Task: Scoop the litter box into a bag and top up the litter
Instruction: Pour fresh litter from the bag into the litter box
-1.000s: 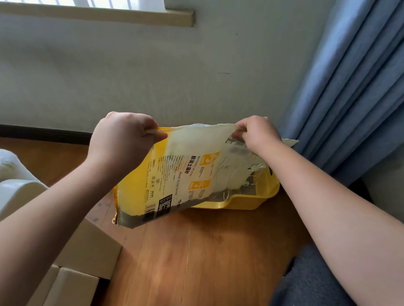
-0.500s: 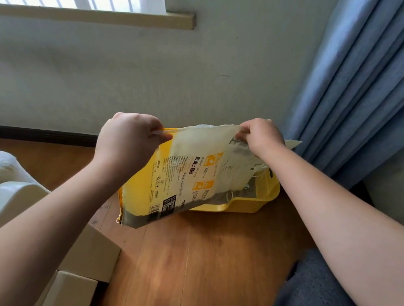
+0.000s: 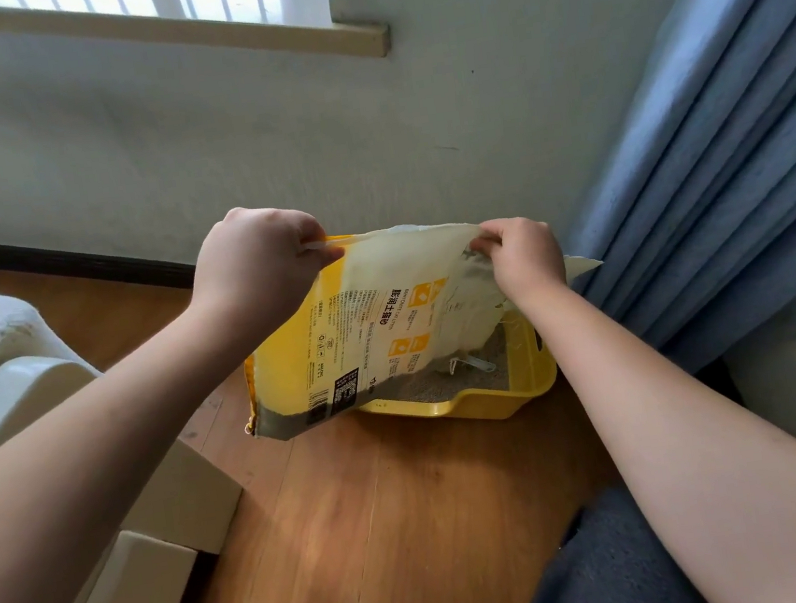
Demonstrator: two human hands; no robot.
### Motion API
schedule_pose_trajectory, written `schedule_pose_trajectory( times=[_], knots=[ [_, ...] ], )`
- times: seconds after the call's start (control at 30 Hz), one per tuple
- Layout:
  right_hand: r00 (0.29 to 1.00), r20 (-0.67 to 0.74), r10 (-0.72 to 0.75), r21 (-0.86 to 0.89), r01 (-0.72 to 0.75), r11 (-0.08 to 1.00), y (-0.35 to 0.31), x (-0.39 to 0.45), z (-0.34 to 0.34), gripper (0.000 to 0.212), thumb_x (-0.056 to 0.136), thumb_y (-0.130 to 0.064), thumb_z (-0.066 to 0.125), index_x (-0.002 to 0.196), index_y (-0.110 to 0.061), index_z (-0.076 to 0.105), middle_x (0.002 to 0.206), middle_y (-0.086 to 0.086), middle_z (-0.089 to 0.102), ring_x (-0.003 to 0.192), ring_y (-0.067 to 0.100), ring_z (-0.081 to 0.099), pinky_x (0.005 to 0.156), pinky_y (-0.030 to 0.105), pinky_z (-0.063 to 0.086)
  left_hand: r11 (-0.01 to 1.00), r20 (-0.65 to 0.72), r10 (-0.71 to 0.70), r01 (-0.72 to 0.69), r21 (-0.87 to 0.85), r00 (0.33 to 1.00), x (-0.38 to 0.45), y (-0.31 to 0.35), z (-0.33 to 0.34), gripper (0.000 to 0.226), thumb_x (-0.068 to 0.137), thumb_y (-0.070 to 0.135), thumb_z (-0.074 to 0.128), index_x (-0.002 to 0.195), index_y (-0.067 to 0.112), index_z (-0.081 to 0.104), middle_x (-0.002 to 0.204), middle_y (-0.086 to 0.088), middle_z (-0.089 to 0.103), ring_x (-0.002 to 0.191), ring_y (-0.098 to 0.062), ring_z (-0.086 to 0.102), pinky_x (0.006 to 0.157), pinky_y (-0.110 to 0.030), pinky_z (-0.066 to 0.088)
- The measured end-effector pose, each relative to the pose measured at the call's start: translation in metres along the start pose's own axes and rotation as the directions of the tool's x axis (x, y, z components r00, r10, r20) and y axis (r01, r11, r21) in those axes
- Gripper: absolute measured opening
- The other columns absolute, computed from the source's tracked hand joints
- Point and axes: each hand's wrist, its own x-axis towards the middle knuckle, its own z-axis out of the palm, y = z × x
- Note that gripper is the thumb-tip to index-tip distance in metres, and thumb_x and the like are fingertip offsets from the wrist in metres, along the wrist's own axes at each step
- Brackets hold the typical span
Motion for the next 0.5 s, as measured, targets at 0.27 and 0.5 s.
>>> schedule_pose_trajectory(
  times=[0.27, 0.5],
  knots=[
    [0.987, -0.136, -0.083, 0.084, 0.095, 0.992, -0.002, 0.006, 0.000, 0.018, 0.093, -0.026, 0.057, 0.093, -0.020, 0.074, 0.083, 0.003, 0.070, 0.079, 0.028, 0.060, 0.071, 0.041, 0.054, 1.000, -0.064, -0.007, 0.007, 0.004, 0.998, 0.009, 0.004, -0.007, 0.028, 0.092, 0.035, 0.064, 0.094, 0.010, 0.076, 0.076, -0.005, 0.071, 0.066, -0.021, 0.061, 0.060, -0.031, 0.050],
    [0.986, -0.130, -0.107, 0.145, 0.125, 0.981, -0.020, 0.010, 0.015, 0.018, 0.092, -0.026, 0.059, 0.096, -0.019, 0.075, 0.087, 0.005, 0.072, 0.081, 0.028, 0.061, 0.072, 0.037, 0.052, 0.999, -0.079, -0.020, 0.023, 0.034, 0.997, -0.001, -0.009, -0.021, 0.029, 0.091, 0.035, 0.065, 0.093, 0.009, 0.076, 0.074, -0.005, 0.071, 0.063, -0.021, 0.060, 0.060, -0.031, 0.050]
  ],
)
